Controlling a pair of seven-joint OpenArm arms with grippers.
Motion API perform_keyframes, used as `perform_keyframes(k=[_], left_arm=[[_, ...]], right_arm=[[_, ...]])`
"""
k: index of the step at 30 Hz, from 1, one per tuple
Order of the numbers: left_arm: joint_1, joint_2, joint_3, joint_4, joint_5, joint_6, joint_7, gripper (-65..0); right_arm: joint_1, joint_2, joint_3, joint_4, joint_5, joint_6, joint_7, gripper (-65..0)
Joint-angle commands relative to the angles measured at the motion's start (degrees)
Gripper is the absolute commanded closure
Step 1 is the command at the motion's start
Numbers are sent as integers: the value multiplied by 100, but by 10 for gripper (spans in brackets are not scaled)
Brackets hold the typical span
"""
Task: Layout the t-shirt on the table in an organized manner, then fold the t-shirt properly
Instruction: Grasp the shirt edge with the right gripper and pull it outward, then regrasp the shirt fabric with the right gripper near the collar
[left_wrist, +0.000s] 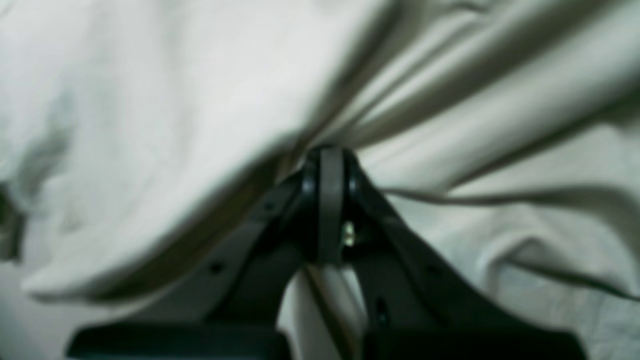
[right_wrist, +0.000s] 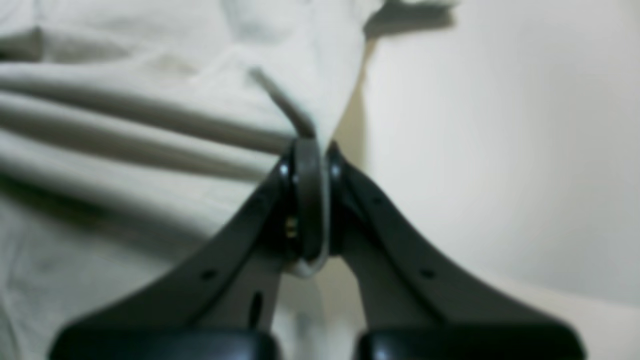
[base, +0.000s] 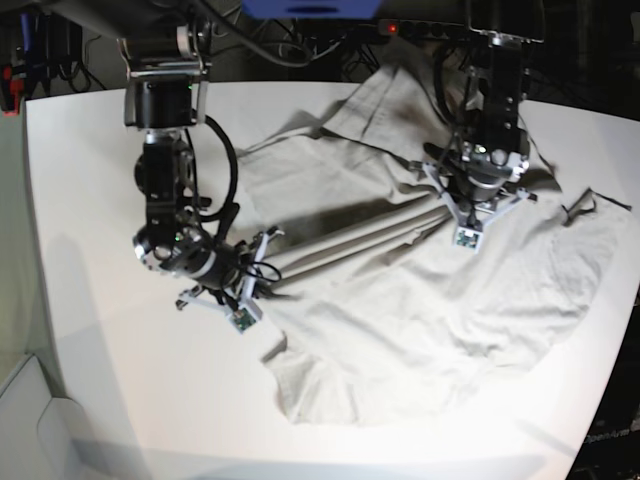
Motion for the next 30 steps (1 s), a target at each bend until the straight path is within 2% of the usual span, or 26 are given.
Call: perform_keyframes(k=[1,5,9,17,21,24,28,30], left_arm=[[-77,-164,-148,49,197,89,127,-1],[-349,-454,-535,-135,197,89,127,-1],[-727,-718,-895,-504,197,81,118,-1],[-1052,-850,-1370,-838,197,81,-243,-1],[-1000,-823,-1379,-812,197,81,-260,-1],[-921,-797,-1432,-777,197,81,-260,-1],[-868,-718,-1458,-777,197,81,-269,-1],[-868,-683,-1458,-777,197,81,-269,-1]], right_arm=[[12,44,-64,240,-20,14,124,0],[-665,26,-653,882,-11,14,177,0],[-1236,26,-1532,1524,-11,14,142,0],[-1527,-176,-2631,1682,-20,14,133,0],[-1544,-35,-3035,1682,-20,14,115,0],[-1535,202,-3642,1682,-20,14,-175,-1],[-1483,431,-4328,1946,-20,14,-535,-63],[-1439,440,-4416,2209,-20,14,-588,-114]])
